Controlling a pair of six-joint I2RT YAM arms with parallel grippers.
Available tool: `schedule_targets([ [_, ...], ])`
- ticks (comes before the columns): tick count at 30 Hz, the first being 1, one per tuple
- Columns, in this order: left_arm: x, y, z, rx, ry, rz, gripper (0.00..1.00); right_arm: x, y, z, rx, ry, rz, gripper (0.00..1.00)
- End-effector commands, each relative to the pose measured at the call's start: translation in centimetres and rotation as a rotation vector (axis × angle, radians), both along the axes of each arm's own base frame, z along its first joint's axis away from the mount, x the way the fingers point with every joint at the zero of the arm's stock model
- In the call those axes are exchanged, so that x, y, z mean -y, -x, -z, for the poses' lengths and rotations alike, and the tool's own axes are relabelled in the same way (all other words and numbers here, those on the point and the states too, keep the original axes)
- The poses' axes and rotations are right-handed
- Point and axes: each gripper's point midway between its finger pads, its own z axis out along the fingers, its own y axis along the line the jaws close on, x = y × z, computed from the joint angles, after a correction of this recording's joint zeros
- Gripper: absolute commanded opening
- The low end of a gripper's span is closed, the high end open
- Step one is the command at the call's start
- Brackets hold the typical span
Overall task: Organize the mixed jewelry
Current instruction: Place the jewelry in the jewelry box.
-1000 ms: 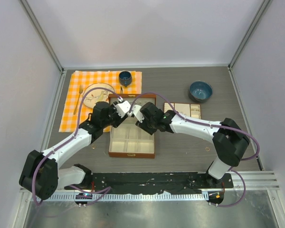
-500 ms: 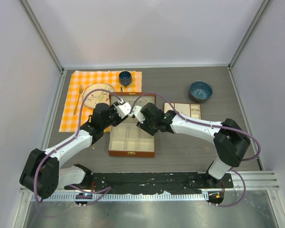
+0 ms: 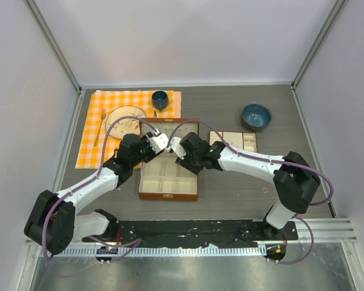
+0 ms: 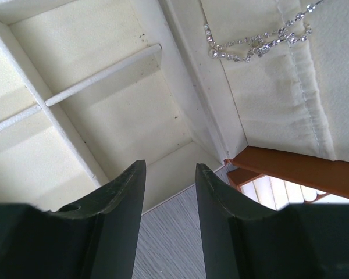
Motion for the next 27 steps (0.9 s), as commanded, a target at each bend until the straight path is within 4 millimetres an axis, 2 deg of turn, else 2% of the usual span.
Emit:
schedule_targets([
  [1,1.3,3.3,3.5,-0.066,-0.135,0.186,0.45,-2.1,-2.2,-4.4,0.113,-0.161,0.052,0.46],
  [7,1.2,4.4,4.7,-0.089,-0.177,0.229,0.41,-2.1,-2.3,-4.5,0.114,-0.164,0.054,0.46],
  [14,0.9,4.8,5.9,-0.1,-0.214,0.243,0.35,-1.9,-2.4,-4.4,0.111,-0.165,0.06,0.46],
  [21,0.6,5.0,7.1,-0.114,-0.238,0.249,0.2,-1.9,-2.4,-4.3,0.107,-0.166,0.06,0.46],
  [24,0.5,5.3,7.7,-0.125,-0.249,0.256,0.08,-1.9,-2.3,-4.2,0.104,-0.163,0.06,0.46],
  [27,0.5,5.6,7.9,-0.13,-0.246,0.262,0.03,-1.9,-2.3,-4.1,0.102,-0.162,0.059,0.46],
])
